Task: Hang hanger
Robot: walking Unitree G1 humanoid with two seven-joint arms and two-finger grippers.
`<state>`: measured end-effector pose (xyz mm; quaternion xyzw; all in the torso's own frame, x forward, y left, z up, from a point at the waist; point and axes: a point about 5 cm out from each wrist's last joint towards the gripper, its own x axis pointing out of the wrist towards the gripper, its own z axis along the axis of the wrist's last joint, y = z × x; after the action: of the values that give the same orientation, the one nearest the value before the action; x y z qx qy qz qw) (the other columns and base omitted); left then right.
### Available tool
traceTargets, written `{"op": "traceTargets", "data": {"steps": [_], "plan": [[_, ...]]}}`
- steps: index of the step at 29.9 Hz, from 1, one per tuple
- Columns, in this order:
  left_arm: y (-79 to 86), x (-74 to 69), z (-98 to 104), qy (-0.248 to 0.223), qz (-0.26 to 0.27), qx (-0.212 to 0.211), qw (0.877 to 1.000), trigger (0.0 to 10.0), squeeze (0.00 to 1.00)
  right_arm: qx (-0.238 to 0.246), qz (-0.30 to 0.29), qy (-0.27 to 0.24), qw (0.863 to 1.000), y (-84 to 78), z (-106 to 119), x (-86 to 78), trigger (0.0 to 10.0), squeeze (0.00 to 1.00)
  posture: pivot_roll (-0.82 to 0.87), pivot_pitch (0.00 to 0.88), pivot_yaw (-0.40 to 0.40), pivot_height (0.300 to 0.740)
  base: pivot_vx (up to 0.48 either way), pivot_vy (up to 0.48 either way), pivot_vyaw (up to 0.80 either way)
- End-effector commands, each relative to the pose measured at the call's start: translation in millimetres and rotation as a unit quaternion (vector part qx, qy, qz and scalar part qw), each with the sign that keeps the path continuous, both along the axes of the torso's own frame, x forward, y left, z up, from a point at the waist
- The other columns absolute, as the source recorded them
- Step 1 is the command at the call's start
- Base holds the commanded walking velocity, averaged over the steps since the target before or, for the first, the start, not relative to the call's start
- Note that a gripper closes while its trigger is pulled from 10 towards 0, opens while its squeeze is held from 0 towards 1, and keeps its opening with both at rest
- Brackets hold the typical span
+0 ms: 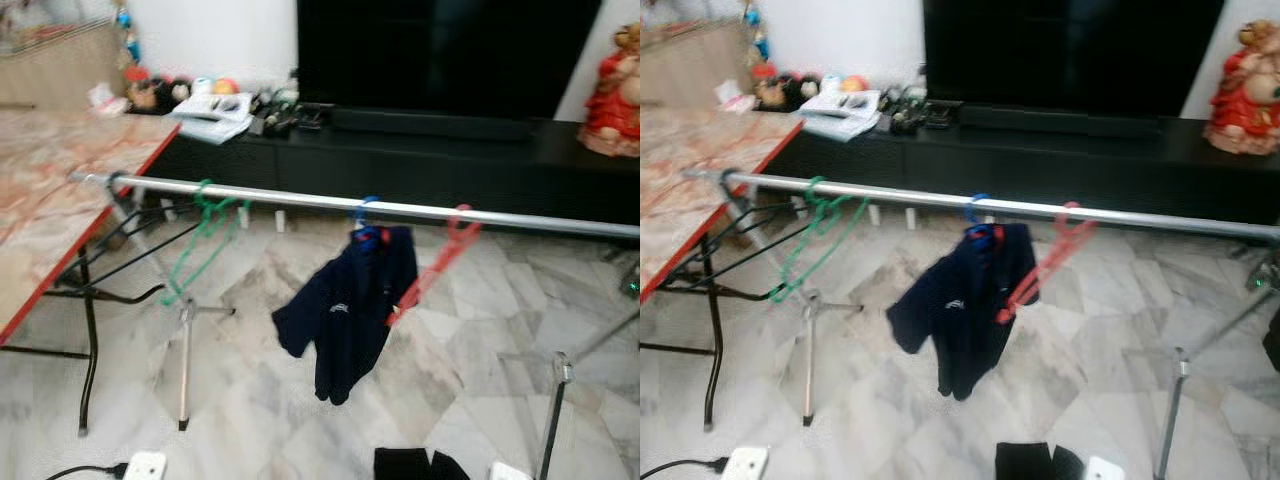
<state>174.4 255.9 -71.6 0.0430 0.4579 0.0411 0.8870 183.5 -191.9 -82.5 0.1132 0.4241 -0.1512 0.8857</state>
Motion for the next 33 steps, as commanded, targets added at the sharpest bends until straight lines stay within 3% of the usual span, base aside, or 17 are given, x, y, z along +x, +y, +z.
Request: {"op": "traceTargets", "data": {"steps": [1,8,15,21,33], "plan": [[-3.6,1.5,-0.5,0.001,0.002,-0.008,1.000,10.0,0.00,-0.012,-0.007,0.001,1.000,-10.9,0.8,-2.1,10.0,0.00,0.00,0.030,0.005,0.740,0.000,0.428,0.00],[-3.5,1.2,-0.6,0.001,0.001,-0.007,1.000,10.0,0.00,-0.008,-0.011,0.000,1.000,-10.6,0.3,-3.0,10.0,0.00,0.00,0.029,0.005,0.740,0.000,0.402,0.00],[-4.8,2.7,0.2,-0.011,-0.007,0.001,1.000,10.0,0.00,-0.003,-0.007,0.004,1.000,-10.0,-0.4,-3.8,10.0,0.00,0.01,0.027,-0.001,0.740,0.000,0.000,-0.40],[-8.1,6.3,2.5,-0.043,-0.002,0.001,0.999,10.0,0.00,-0.003,0.003,0.004,1.000,-8.8,0.1,-2.0,10.0,0.00,0.03,0.020,-0.007,0.740,0.000,0.000,-0.71],[-14.6,9.8,6.7,-0.113,0.035,-0.025,0.993,10.0,0.00,-0.009,0.012,0.005,1.000,-7.9,0.7,-0.3,10.0,0.00,0.04,0.000,-0.017,0.740,0.000,0.000,0.00]]}}
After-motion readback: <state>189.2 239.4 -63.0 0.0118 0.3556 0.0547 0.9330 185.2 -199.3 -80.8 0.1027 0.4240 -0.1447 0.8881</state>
